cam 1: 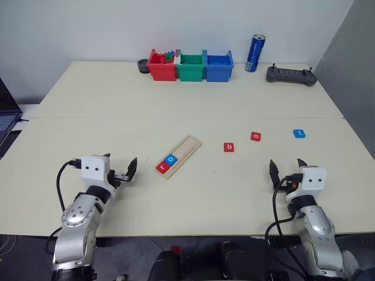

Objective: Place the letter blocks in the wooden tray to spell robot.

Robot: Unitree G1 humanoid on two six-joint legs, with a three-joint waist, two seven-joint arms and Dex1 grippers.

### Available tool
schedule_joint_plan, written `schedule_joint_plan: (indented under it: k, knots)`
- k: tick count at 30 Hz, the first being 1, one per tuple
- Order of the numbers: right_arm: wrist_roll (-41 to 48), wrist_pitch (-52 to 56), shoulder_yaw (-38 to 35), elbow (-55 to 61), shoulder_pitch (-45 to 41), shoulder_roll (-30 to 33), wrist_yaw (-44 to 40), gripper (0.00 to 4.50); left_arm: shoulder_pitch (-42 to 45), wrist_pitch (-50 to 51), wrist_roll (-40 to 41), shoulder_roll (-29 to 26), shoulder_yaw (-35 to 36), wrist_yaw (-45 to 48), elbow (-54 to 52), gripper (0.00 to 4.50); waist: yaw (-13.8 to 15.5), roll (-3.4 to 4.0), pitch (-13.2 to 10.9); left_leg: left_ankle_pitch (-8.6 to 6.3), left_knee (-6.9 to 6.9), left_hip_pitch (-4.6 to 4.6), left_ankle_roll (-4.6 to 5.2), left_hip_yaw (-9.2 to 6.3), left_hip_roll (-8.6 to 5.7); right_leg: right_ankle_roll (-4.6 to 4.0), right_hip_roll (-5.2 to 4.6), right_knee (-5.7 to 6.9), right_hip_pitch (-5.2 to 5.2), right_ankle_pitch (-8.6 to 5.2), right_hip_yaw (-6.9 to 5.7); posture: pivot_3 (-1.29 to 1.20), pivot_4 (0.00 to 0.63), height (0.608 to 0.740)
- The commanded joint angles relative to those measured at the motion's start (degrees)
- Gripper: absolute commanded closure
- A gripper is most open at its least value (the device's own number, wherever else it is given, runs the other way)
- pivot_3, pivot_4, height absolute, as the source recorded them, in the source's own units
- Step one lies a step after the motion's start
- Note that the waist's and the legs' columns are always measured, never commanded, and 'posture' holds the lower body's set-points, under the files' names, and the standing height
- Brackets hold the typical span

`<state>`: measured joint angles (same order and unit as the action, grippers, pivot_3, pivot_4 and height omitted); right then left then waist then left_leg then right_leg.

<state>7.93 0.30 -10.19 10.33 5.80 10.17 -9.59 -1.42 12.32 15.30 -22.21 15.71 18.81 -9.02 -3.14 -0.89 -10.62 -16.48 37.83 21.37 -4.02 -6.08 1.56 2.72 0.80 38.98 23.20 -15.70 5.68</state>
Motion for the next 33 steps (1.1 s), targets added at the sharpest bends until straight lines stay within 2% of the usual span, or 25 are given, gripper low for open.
schedule_joint_plan:
  k: [1, 12, 18, 27, 31, 33]
  knots:
    - [0.5, -0.9, -1.0, 1.1, -0.4, 0.3, 0.3, 0.02, 0.3, -0.7, 0.6, 0.0, 1.3, -0.4, -3.1, 0.00, 0.0, 0.00, 0.0, 0.00, 0.00, 0.00, 0.00, 0.00, 0.00, 0.00, 0.00, 0.00, 0.00, 0.00, 0.00, 0.00, 0.150, 0.740]
    - [0.3, -0.6, -0.8, 0.2, -1.0, 0.5, 0.1, 0.02, 2.0, 3.8, -1.6, 0.8, 0.6, -5.8, -3.7, 0.00, 0.0, 0.00, 0.0, 0.00, 0.00, 0.00, 0.00, 0.00, 0.00, 0.00, 0.00, 0.00, 0.00, 0.00, 0.00, 0.00, 0.150, 0.740]
    - [0.5, -0.3, -0.7, -0.2, -1.8, 1.0, -0.5, 0.02, 3.5, -1.2, -0.3, 1.5, 3.2, -6.1, -2.2, 0.00, 0.1, 0.00, 0.0, 0.00, 0.00, 0.00, 0.00, 0.00, 0.00, -0.06, 0.00, 0.00, 0.00, 0.03, 0.00, 0.00, 0.150, 0.740]
    - [1.0, 0.3, -0.4, 0.8, -1.5, 1.3, -1.2, 0.02, 2.5, 0.4, 6.4, 1.0, 2.7, 2.3, -4.1, 0.00, 0.0, 0.00, 0.0, 0.00, 0.00, 0.01, 0.00, 0.01, -0.01, -0.05, 0.00, -0.01, 0.00, 0.03, 0.00, 0.00, 0.150, 0.740]
    - [3.1, 1.4, 1.0, 3.2, -0.7, 2.2, -5.1, 0.02, 2.1, 3.3, 8.7, -0.4, -0.5, 7.4, -6.4, 0.00, 0.0, 0.00, 0.0, 0.00, 0.00, 0.01, 0.00, 0.00, -0.01, -0.04, 0.00, 0.00, 0.00, 0.02, 0.00, 0.00, 0.150, 0.740]
    - [5.0, 2.9, 3.1, 5.8, -0.3, 4.0, -9.7, 0.02, 1.4, 5.4, 9.5, -2.1, -2.6, 10.3, -7.9, 0.00, -0.1, 0.00, 0.0, 0.00, 0.00, 0.01, 0.00, 0.01, 0.00, -0.02, 0.00, -0.01, 0.00, 0.01, 0.00, 0.00, 0.150, 0.740]
